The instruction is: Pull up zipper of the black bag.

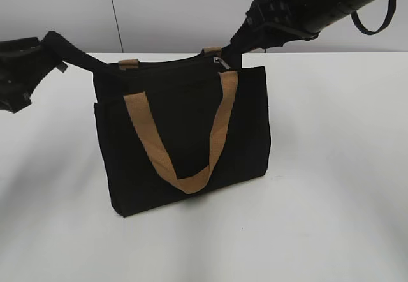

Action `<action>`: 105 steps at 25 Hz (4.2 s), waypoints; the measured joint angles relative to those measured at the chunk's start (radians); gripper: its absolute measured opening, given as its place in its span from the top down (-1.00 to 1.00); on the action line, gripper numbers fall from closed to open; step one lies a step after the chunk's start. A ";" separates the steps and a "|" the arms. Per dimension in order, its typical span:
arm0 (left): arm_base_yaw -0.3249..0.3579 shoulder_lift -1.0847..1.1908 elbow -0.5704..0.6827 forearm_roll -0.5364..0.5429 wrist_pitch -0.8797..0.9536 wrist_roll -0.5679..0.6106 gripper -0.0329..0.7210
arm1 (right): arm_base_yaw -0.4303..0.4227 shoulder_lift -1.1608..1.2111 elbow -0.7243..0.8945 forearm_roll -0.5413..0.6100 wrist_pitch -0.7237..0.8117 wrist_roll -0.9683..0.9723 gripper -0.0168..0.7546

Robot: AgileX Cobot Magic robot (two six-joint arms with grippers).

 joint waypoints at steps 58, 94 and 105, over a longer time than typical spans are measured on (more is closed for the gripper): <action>-0.070 0.131 -0.705 -0.699 1.828 0.275 -0.44 | -0.412 -0.032 0.000 -0.330 0.534 0.340 -0.23; -0.070 -1.024 -0.301 -0.617 2.063 0.277 -0.26 | -0.435 -1.656 0.713 -0.400 0.561 0.382 -0.23; -0.071 -1.301 -0.229 -0.649 2.027 0.277 -0.21 | -0.435 -1.665 0.746 -0.400 0.502 0.276 -0.23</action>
